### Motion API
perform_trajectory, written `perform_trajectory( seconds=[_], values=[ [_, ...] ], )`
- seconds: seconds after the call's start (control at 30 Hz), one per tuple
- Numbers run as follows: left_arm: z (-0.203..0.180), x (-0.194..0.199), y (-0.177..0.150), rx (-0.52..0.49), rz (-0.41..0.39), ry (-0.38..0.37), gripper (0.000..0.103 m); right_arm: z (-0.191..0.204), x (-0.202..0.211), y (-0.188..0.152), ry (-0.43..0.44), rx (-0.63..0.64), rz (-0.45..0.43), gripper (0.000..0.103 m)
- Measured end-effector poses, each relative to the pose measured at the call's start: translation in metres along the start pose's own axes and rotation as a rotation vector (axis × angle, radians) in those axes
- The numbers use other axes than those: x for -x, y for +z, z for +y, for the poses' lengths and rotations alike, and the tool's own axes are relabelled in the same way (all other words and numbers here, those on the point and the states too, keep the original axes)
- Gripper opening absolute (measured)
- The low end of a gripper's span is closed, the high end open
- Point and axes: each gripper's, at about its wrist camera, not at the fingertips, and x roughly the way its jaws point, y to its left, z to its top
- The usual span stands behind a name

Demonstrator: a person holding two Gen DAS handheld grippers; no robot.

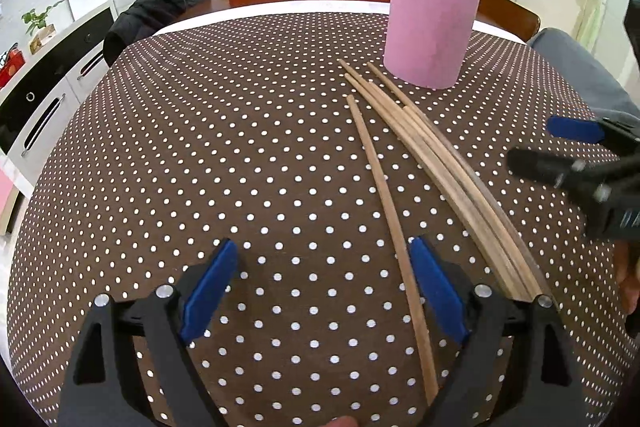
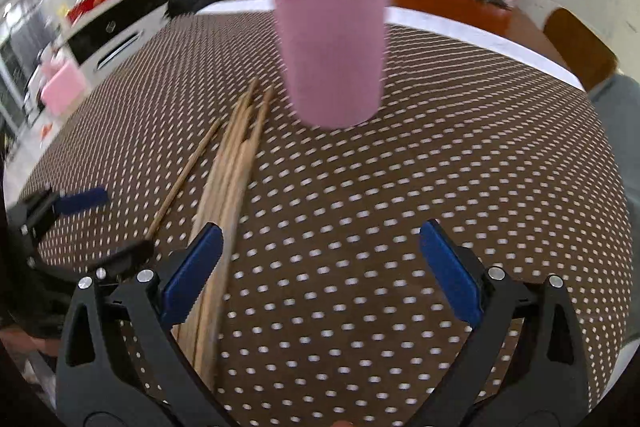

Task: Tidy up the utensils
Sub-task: 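Move both open tools back over the chopstick pile, then close the right tool on a chopstick while the left tool grasps another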

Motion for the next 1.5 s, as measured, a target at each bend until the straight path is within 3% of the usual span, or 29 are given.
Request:
perform_trajectory(
  seconds=[0.17, 0.47, 0.57, 0.67, 1.1, 1.2, 1.27, 1.33, 1.37, 1.5],
  values=[
    [-0.001, -0.001, 0.0, 0.002, 0.006, 0.0, 0.087, 0.017, -0.014, -0.006, -0.044, 0.075, 0.04, 0.096],
    [-0.001, -0.001, 0.0, 0.003, 0.009, 0.001, 0.087, 0.016, -0.015, -0.004, -0.077, 0.076, 0.05, 0.096],
    [0.0, -0.001, 0.0, 0.003, 0.009, 0.001, 0.087, 0.021, -0.017, -0.002, -0.09, 0.079, 0.048, 0.092],
    [0.0, -0.001, 0.0, 0.002, 0.009, 0.001, 0.087, 0.029, -0.02, 0.003, -0.079, 0.06, 0.035, 0.079],
    [0.003, -0.022, 0.029, -0.01, 0.064, -0.004, 0.087, 0.037, -0.045, 0.033, -0.053, 0.072, 0.078, 0.076],
    [0.003, -0.024, 0.031, -0.027, 0.067, -0.015, 0.087, 0.042, -0.051, 0.039, -0.046, 0.073, 0.084, 0.07],
    [0.003, -0.023, 0.03, -0.046, 0.057, -0.028, 0.083, 0.047, -0.053, 0.043, -0.04, 0.081, 0.081, 0.061],
    [0.006, -0.022, 0.032, -0.064, 0.051, -0.042, 0.067, 0.054, -0.055, 0.047, -0.032, 0.095, 0.079, 0.037],
    [0.005, -0.02, 0.032, -0.072, 0.048, -0.047, 0.061, 0.058, -0.056, 0.048, -0.035, 0.104, 0.079, 0.033],
    [0.003, -0.016, 0.033, -0.096, 0.05, -0.052, 0.017, 0.067, -0.056, 0.049, -0.04, 0.137, 0.086, 0.011]
  ],
)
